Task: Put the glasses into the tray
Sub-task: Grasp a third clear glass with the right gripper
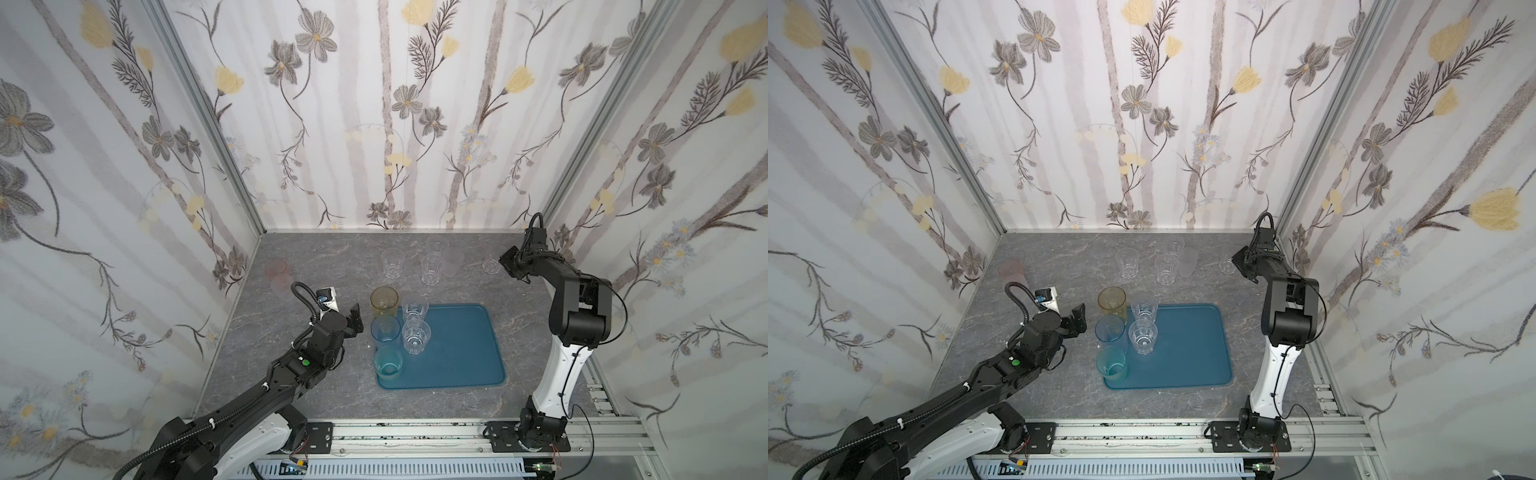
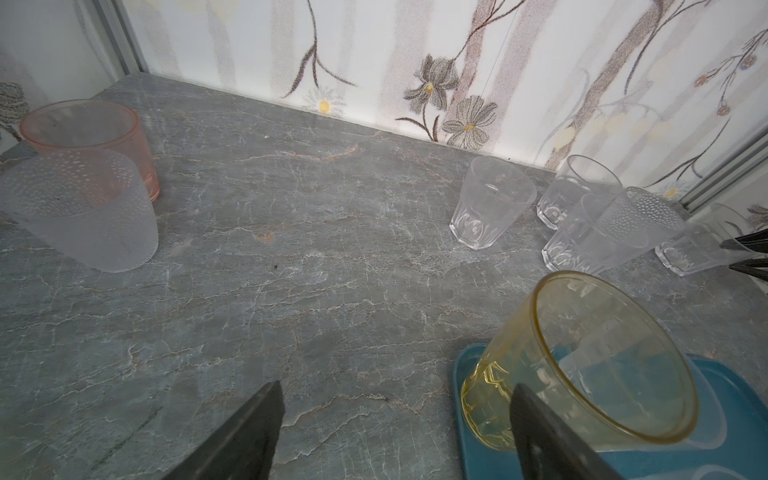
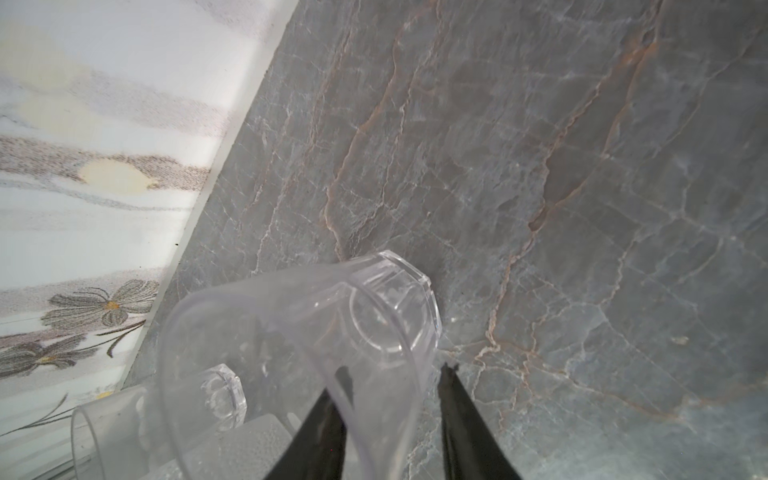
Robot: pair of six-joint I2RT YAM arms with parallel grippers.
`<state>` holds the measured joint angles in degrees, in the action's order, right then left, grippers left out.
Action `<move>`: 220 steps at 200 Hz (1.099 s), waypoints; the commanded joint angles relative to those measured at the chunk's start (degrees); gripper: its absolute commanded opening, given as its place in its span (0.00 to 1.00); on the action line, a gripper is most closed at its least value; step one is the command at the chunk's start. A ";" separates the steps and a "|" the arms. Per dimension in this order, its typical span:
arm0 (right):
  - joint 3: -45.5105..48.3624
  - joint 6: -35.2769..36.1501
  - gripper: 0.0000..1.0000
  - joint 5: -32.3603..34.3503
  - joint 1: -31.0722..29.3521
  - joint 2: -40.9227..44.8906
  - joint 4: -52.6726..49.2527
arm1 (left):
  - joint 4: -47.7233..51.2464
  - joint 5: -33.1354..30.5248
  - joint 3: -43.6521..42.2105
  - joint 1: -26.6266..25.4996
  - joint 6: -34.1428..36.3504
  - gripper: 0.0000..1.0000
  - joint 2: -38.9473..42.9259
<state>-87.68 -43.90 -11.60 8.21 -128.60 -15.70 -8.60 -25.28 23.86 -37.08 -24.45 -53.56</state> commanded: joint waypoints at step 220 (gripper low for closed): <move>35.27 7.10 0.02 25.15 -41.72 49.25 -26.48 | 6.28 1.26 10.15 2.35 4.84 0.90 -7.16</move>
<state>-53.39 -34.04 8.32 -27.44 -80.77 -36.16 -2.90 -23.77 33.95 -35.00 -19.11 -60.40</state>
